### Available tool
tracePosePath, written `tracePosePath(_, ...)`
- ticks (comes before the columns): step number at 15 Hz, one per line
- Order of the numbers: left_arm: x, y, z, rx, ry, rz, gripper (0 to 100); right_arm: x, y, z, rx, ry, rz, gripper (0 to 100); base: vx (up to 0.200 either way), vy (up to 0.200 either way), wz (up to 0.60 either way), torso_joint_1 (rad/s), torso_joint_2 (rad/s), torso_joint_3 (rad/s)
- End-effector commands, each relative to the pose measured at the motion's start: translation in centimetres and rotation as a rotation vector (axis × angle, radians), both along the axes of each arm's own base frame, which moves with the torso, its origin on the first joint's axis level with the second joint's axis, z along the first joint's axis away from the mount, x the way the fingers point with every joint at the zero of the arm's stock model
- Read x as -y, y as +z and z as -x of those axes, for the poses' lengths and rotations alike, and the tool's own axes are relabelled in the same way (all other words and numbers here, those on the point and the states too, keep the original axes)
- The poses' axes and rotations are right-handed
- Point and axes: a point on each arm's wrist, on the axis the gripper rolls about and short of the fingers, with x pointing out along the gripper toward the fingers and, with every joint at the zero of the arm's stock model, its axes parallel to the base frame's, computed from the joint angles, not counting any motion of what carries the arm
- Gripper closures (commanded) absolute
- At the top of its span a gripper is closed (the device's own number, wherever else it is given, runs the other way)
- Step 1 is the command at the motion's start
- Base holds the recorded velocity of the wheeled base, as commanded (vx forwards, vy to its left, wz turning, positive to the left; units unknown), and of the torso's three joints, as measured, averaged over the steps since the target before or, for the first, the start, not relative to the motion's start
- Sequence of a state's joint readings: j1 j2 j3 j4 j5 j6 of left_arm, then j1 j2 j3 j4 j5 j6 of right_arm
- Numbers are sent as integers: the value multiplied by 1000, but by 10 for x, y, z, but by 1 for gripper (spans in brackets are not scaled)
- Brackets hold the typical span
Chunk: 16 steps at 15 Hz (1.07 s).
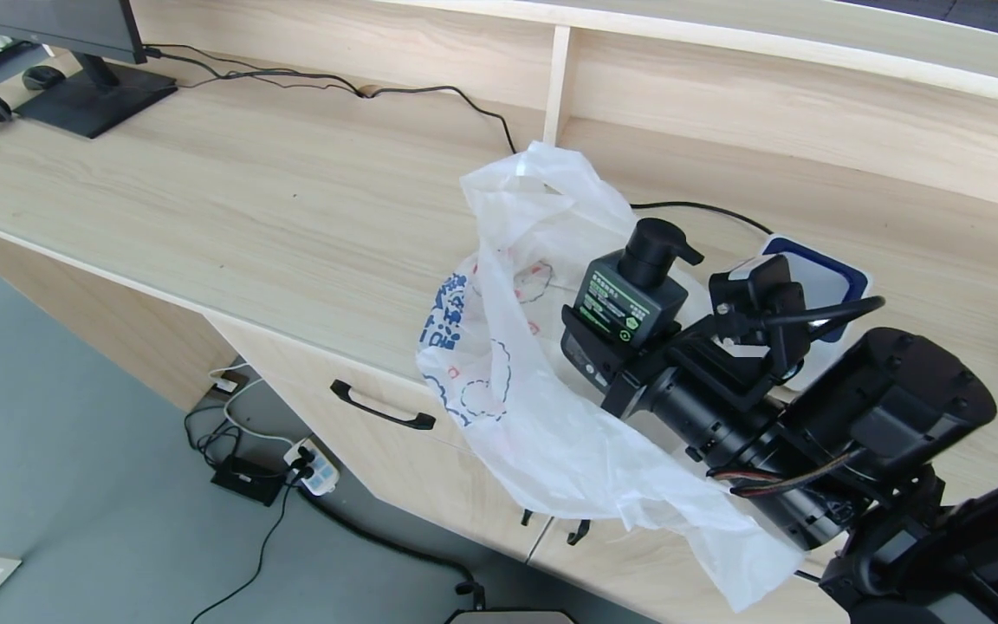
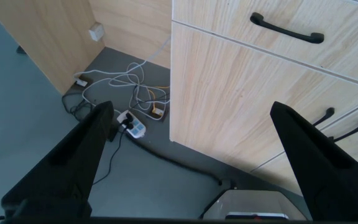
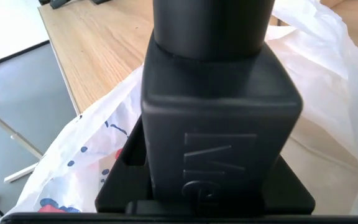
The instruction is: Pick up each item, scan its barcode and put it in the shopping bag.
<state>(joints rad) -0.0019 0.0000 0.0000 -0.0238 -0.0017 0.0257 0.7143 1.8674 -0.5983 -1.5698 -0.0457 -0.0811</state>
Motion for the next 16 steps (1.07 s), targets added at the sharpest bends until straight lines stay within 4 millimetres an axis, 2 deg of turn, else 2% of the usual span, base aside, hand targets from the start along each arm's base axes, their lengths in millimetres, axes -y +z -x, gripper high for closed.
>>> tracePosePath(1,0,0,0,-1,1,0,0,1,-2,1,-8,-2,5,100,0,0,0,0,0,0)
tracePosePath(5,0,0,0,-2,1,0,0,8,-19,7,-67,-5,56,100,0,0,0,0,0,0)
tracePosePath(8,0,0,0,-1,1,0,0,6,-18,5,-56,-1,54,100,0,0,0,0,0,0)
tracePosePath(10,0,0,0,-1,1,0,0,0,-11,-2,-27,-1,31,100,0,0,0,0,0,0)
tracePosePath(12,0,0,0,-1,1,0,0,-15,4,-15,59,9,2,100,0,0,0,0,0,0)
tracePosePath(16,0,0,0,-1,1,0,0,-31,-9,-15,56,41,50,100,0,0,0,0,0,0)
